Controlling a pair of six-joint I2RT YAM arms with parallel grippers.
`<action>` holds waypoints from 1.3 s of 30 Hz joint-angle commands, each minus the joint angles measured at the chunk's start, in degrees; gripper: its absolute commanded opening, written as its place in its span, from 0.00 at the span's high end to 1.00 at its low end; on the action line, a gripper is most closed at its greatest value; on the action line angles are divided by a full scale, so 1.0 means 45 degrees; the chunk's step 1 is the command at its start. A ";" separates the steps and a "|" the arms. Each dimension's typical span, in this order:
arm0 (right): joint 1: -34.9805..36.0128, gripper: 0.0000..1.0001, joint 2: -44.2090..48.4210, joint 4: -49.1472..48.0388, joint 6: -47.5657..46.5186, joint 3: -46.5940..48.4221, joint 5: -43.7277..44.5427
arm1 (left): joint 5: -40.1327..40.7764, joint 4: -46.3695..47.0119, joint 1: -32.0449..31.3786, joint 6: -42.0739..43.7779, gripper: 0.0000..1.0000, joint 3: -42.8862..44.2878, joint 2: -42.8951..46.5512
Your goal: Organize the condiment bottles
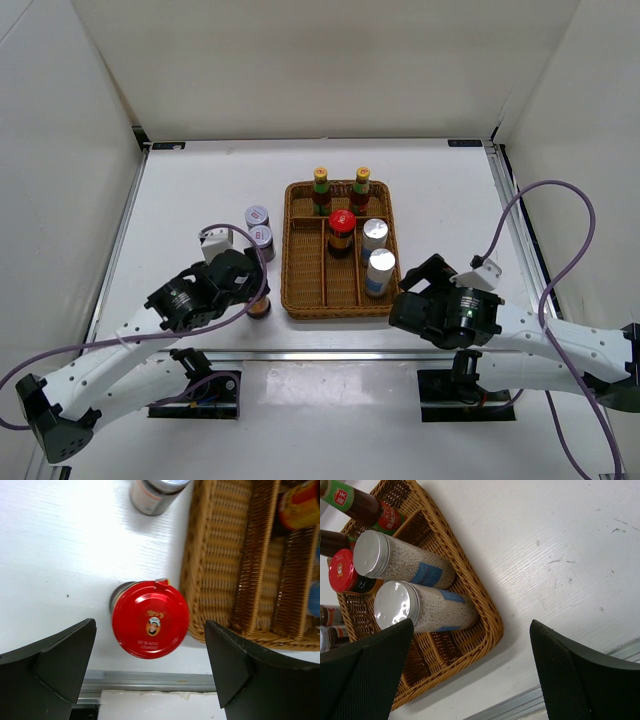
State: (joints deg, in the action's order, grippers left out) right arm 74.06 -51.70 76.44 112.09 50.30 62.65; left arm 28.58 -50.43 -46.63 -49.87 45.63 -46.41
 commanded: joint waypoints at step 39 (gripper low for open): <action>0.0085 0.00 0.0864 0.2075 0.2180 -0.0690 0.0433 | 0.0583 0.0641 -0.0028 0.1275 0.73 0.1206 -0.1756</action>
State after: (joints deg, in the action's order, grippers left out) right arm 74.06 -48.31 76.53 112.14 47.72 62.65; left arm 29.89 -48.86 -46.65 -46.44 45.50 -56.18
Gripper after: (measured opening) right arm 0.998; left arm 0.784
